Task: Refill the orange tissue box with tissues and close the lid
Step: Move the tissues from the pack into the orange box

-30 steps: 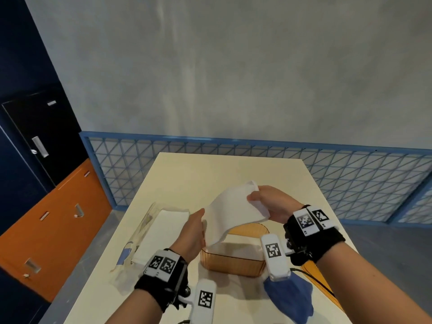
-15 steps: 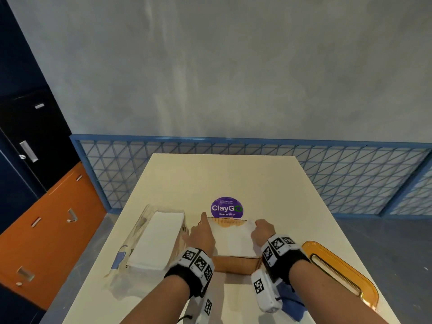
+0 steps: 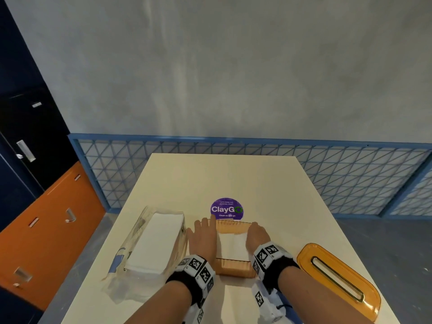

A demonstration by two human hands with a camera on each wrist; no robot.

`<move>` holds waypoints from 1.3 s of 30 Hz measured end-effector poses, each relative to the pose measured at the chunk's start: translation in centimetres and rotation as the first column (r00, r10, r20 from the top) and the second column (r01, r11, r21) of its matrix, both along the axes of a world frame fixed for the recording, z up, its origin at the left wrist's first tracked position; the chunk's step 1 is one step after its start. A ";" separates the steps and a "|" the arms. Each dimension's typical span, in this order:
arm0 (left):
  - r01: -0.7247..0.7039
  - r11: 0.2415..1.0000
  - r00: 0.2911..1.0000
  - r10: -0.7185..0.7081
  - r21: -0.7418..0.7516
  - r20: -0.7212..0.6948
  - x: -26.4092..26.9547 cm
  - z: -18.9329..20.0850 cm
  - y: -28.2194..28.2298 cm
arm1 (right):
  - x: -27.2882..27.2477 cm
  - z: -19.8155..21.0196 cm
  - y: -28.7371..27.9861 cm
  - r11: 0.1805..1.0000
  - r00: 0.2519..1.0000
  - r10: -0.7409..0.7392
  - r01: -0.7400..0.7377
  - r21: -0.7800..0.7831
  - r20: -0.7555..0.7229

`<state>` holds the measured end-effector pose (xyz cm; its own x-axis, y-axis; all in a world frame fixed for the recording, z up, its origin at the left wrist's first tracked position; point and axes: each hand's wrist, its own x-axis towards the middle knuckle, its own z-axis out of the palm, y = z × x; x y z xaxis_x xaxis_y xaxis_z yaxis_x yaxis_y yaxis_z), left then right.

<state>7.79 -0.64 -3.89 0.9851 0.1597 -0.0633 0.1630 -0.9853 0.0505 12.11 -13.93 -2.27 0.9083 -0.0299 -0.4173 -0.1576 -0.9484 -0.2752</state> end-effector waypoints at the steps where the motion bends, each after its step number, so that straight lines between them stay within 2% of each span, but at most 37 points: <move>1: 0.034 0.999 0.999 -0.034 0.035 0.015 0.0 -0.2 0.0 | -0.1 0.0 0.1 0.999 0.998 0.034 -0.033 -0.016 0.054; 3: 0.122 0.991 0.993 -0.122 0.047 -0.002 0.2 -0.9 0.1 | -0.7 -0.1 0.3 0.986 0.967 0.153 -0.135 -0.098 0.203; 5: 0.215 0.977 0.975 -0.214 0.009 -0.058 0.5 -1.6 0.3 | -1.0 -0.8 0.2 0.950 0.925 0.302 -0.273 -0.149 0.228; 8: 0.278 0.960 0.948 -0.280 -0.032 -0.153 0.5 -2.4 0.3 | -0.4 -2.5 0.2 0.889 0.881 0.455 -0.441 -0.125 0.131; 13: 0.293 0.952 0.900 -0.305 -0.086 -0.311 0.5 -2.6 0.0 | 0.3 -3.8 -0.3 0.815 0.827 0.555 -0.562 -0.142 -0.087; 15: 0.272 0.955 0.875 -0.296 -0.117 -0.382 0.7 -2.3 0.2 | 0.5 -3.9 -0.2 0.793 0.809 0.578 -0.588 -0.157 -0.109; 19: 0.249 0.958 0.858 -0.287 -0.144 -0.425 1.0 -2.1 0.3 | 0.7 -4.0 -0.2 0.762 0.787 0.604 -0.617 -0.196 -0.125; 22: 0.205 0.963 0.853 -0.264 -0.175 -0.451 1.1 -2.0 0.4 | 0.9 -4.0 -0.2 0.753 0.778 0.613 -0.629 -0.196 -0.139; 24: 0.153 0.960 0.878 -0.242 -0.237 -0.414 1.0 -1.7 0.4 | 1.0 -3.6 -0.3 0.783 0.802 0.590 -0.597 -0.177 -0.093; 26: 0.139 0.935 0.939 -0.229 -0.325 -0.257 0.9 -0.7 0.6 | 1.1 -2.7 -0.5 0.832 0.836 0.546 -0.535 -0.148 0.047; 28: 0.158 0.916 0.984 -0.177 -0.369 -0.018 0.6 0.6 1.4 | 1.2 -1.4 -1.1 0.873 0.845 0.488 -0.475 -0.114 0.217; 30: 0.131 0.921 0.979 -0.063 -0.367 0.193 0.2 1.5 3.1 | 1.4 -0.5 -1.9 0.910 0.845 0.409 -0.406 -0.086 0.345; 32: 0.060 0.936 0.962 0.038 -0.346 0.271 -0.3 1.3 5.4 | 1.5 -0.4 -2.9 0.936 0.862 0.346 -0.346 -0.070 0.371; 34: -0.044 0.950 0.967 0.119 -0.310 0.226 -0.8 0.5 7.8 | 1.6 -0.8 -3.7 0.946 0.903 0.323 -0.319 -0.060 0.284; 36: -0.187 0.955 0.971 0.215 -0.232 0.104 -1.3 -0.9 9.8 | 1.5 -0.9 -4.2 0.945 0.930 0.321 -0.327 0.004 0.177; 39: -0.303 0.948 0.953 0.299 -0.100 -0.057 -1.8 -2.7 11.3 | 1.2 -0.6 -4.5 0.942 0.950 0.283 -0.302 0.150 0.133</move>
<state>5.95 10.68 -6.54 0.8884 0.4386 -0.1352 0.4553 -0.8794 0.1393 13.33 -18.44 -2.85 0.9062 0.3052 -0.2927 0.1590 -0.8873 -0.4329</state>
